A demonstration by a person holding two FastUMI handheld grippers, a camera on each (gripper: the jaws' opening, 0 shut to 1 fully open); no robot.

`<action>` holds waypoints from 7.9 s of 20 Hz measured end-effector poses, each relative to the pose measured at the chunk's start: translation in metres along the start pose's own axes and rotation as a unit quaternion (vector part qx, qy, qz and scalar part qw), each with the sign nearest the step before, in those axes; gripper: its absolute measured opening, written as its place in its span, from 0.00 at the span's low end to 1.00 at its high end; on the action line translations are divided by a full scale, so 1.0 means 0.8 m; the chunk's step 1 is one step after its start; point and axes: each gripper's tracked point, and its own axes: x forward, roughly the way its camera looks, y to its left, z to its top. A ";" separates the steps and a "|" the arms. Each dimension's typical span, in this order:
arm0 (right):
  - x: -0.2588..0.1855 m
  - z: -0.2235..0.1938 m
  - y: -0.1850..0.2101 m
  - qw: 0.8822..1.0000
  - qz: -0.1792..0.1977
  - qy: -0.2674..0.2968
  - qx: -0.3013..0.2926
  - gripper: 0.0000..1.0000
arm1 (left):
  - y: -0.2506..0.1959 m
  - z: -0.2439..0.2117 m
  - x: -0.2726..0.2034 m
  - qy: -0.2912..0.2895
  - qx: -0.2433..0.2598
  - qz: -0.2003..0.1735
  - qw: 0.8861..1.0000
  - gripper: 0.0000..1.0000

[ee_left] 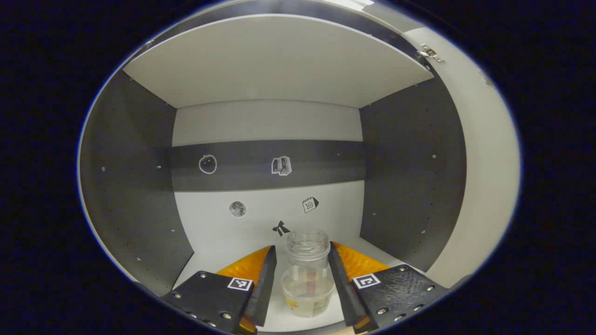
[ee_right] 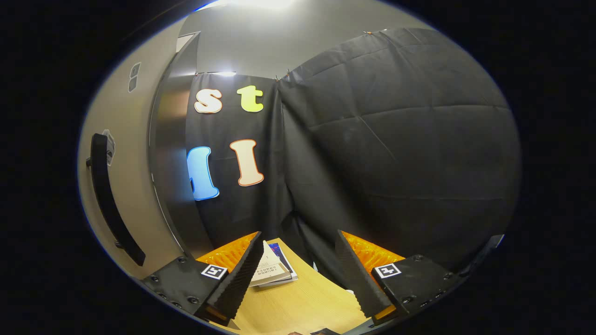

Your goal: Grasp the bottle in the cabinet with the left hand and place it on the coaster, then close the right door with the right hand and the left door with the left hand.

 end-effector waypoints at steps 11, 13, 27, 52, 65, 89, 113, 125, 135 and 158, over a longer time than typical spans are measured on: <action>0.060 0.002 0.037 0.996 0.085 0.008 -0.018 0.99 | -0.008 0.041 -0.086 -0.015 -0.006 0.016 1.000 0.39; 0.055 0.011 0.045 0.995 0.093 -0.002 -0.018 0.99 | -0.009 0.055 -0.122 -0.025 -0.001 0.011 1.000 0.39; -0.067 0.054 0.048 0.996 0.071 -0.044 -0.041 0.94 | -0.031 -0.053 -0.333 -0.054 -0.051 -0.074 0.994 0.38; -0.140 0.008 0.031 0.999 0.020 0.026 -0.035 0.94 | -0.113 -0.415 -0.346 0.044 -0.062 -0.088 0.993 0.39; -0.048 -0.006 0.041 0.990 0.138 0.023 -0.025 0.99 | -0.144 -0.365 -0.414 0.084 -0.059 -0.021 0.994 0.94; -0.046 0.101 0.153 0.937 0.347 -0.042 -0.007 0.97 | 0.010 -0.023 -0.638 0.007 -0.086 0.291 0.953 0.96; -0.172 0.070 0.372 0.922 0.386 -0.030 -0.012 0.97 | 0.194 -0.085 -0.684 -0.007 -0.129 0.298 0.946 0.96; -0.151 0.033 0.323 0.953 0.297 -0.024 -0.051 0.97 | 0.339 -0.066 -0.628 -0.030 -0.110 0.213 0.970 0.95; -0.150 0.013 0.301 0.967 0.248 -0.003 -0.054 0.97 | 0.384 -0.006 -0.538 -0.063 -0.060 0.126 0.988 0.96; -0.118 0.006 0.283 0.970 0.240 0.010 -0.035 0.97 | 0.265 0.032 -0.464 -0.044 -0.016 0.039 0.998 0.94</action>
